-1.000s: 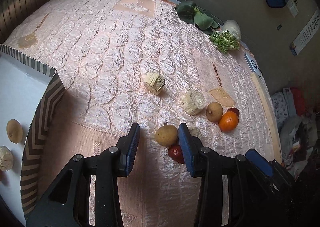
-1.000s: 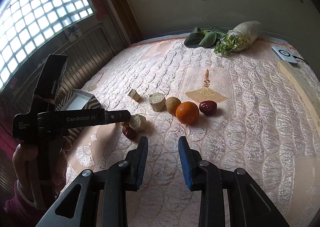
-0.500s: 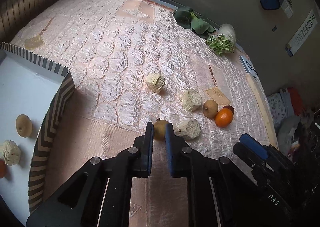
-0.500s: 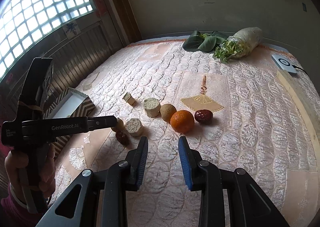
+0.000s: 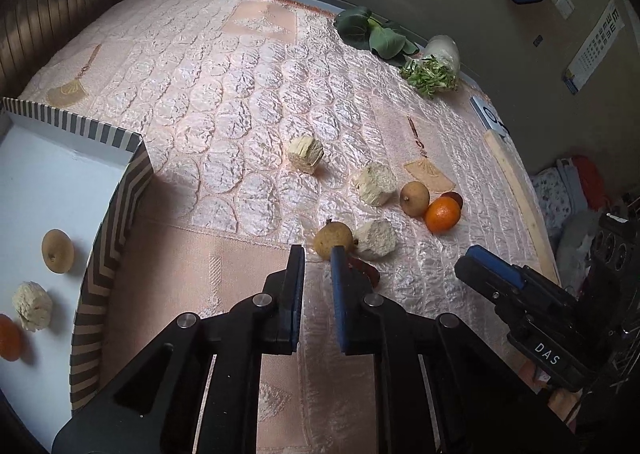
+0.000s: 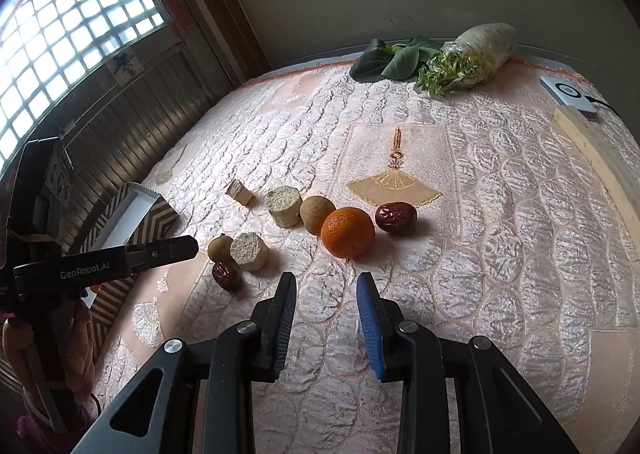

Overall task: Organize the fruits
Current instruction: 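Grasp the red date with the left tool while the right tool grasps an orange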

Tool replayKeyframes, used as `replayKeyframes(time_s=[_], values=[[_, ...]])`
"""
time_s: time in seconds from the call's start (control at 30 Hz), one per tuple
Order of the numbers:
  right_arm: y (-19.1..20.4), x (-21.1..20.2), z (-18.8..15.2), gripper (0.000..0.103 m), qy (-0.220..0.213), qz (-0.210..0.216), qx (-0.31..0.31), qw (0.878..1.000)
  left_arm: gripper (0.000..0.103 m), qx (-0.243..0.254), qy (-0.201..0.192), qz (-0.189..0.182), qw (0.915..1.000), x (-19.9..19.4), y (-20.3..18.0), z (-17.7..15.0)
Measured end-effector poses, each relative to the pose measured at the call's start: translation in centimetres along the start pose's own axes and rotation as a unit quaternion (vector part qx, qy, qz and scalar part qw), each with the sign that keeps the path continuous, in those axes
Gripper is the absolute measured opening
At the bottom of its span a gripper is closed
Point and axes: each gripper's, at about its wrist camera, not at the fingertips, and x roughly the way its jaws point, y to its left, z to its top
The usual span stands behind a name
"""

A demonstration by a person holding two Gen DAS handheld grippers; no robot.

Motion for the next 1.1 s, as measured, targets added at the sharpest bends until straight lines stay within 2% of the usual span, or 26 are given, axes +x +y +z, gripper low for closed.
replayKeyframes(time_s=[0.1, 0.2, 0.43, 0.63, 0.83, 1.1], values=[[0.1, 0.0, -0.1, 0.030, 0.001, 0.005, -0.001, 1.000, 0.013, 0.018, -0.006, 0.007, 0.9998, -0.5, -0.9, -1.1], [0.2, 0.2, -0.2, 0.030, 0.003, 0.011, 0.001, 1.000, 0.032, 0.048, -0.024, 0.031, 0.9981, -0.4, -2.4, -2.0], [-0.2, 0.1, -0.3, 0.030, 0.001, 0.017, 0.008, 1.000, 0.032, 0.100, -0.033, 0.066, 0.9923, 1.1, -3.9, -2.5], [0.0, 0.0, -0.4, 0.030, 0.002, 0.017, 0.002, 1.000, 0.032, 0.117, -0.021, 0.057, 0.9913, 2.1, -4.5, -2.8], [-0.2, 0.2, -0.4, 0.030, 0.005, 0.018, 0.004, 1.000, 0.032, 0.128, -0.019, 0.063, 0.9896, 3.0, -5.0, -2.6], [-0.1, 0.6, -0.2, 0.030, 0.003, 0.007, -0.012, 1.000, 0.029, 0.122, -0.032, 0.052, 0.9907, 2.9, -4.1, -2.4]])
